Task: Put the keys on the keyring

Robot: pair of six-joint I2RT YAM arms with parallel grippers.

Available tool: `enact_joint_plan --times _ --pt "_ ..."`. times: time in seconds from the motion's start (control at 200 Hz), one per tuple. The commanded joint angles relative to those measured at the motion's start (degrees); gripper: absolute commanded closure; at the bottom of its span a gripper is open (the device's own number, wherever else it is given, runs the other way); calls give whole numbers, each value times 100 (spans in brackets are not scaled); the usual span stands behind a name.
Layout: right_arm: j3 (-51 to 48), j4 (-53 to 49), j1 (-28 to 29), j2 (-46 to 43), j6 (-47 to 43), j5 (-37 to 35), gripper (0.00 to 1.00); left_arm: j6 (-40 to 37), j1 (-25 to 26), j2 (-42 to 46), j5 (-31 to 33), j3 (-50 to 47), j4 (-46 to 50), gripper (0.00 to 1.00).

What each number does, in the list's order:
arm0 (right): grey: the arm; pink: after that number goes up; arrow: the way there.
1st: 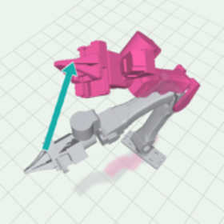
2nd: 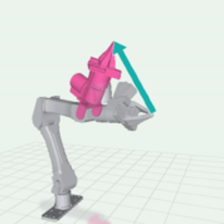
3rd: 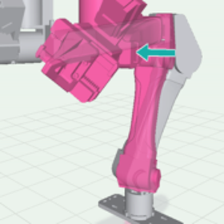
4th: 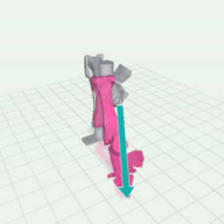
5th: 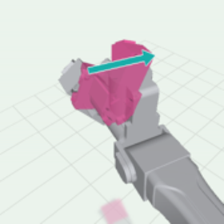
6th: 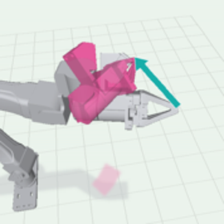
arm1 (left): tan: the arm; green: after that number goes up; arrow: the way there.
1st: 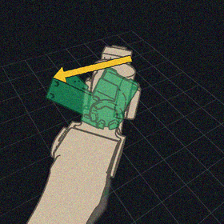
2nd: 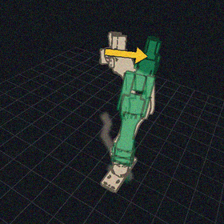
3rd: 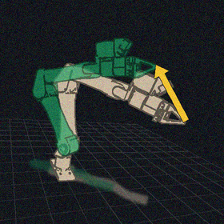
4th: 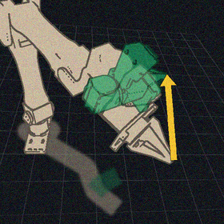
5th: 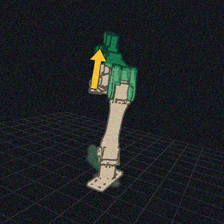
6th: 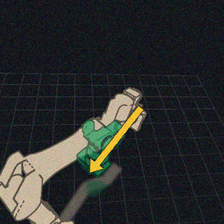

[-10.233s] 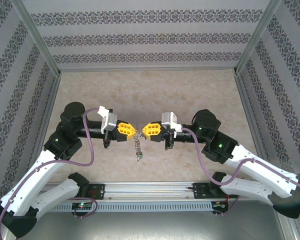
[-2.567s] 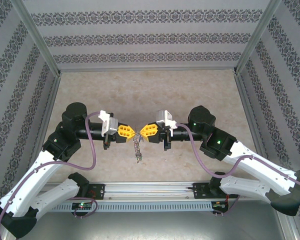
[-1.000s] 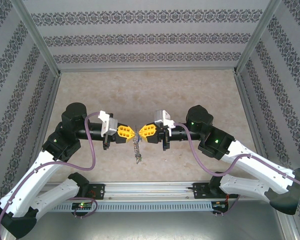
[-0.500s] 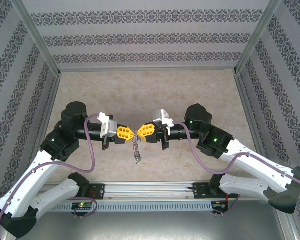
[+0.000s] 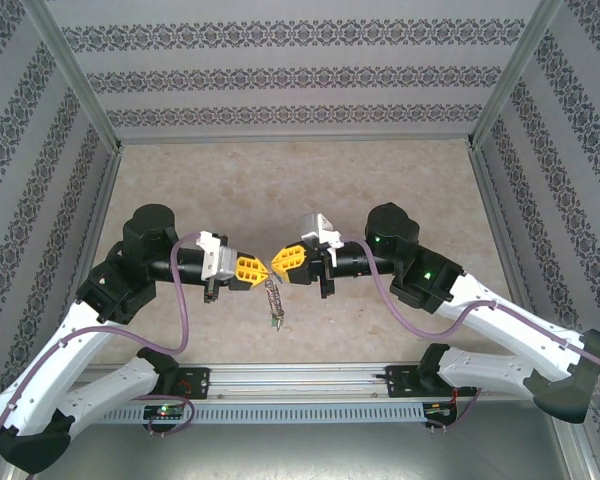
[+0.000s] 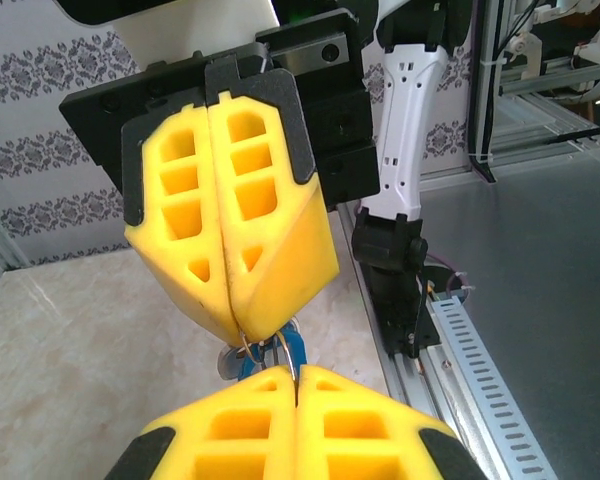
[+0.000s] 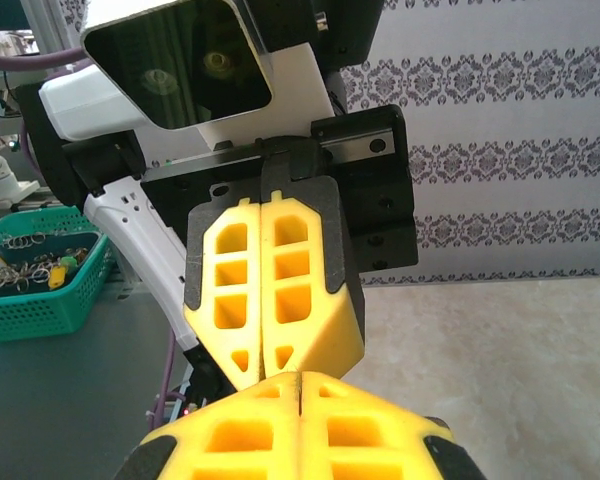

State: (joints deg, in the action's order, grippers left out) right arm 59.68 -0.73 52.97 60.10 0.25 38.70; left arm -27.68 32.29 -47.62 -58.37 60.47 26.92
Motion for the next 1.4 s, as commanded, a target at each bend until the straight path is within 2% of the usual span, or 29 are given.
enact_joint_plan --times 0.0,0.26,0.44,0.52,0.779,0.879,1.119,1.259,1.394 --pt "187 -70 -63 77 122 -15 100 -221 129 117 -136 171 -11 100" --pt "257 -381 -76 72 86 -121 100 -181 139 244 18 80 -126 100" --pt "302 -407 -76 81 93 -134 77 -172 137 252 26 79 -141 100" --pt "315 -410 -76 65 81 -169 70 -152 137 259 39 64 -158 100" --pt "142 -374 -68 -375 -166 -507 63 145 137 246 306 -20 -395 100" --pt "-56 -324 -37 -694 -336 -622 60 749 136 310 477 -263 -1051 100" --pt "-209 -350 188 -779 -552 -785 59 2672 134 464 386 -1258 -3669 100" --pt "-155 -272 213 -582 -640 -719 63 3085 133 511 301 -1494 -4354 100" --pt "-97 -277 214 -456 -684 -775 64 3097 136 542 252 -1487 -4404 100"
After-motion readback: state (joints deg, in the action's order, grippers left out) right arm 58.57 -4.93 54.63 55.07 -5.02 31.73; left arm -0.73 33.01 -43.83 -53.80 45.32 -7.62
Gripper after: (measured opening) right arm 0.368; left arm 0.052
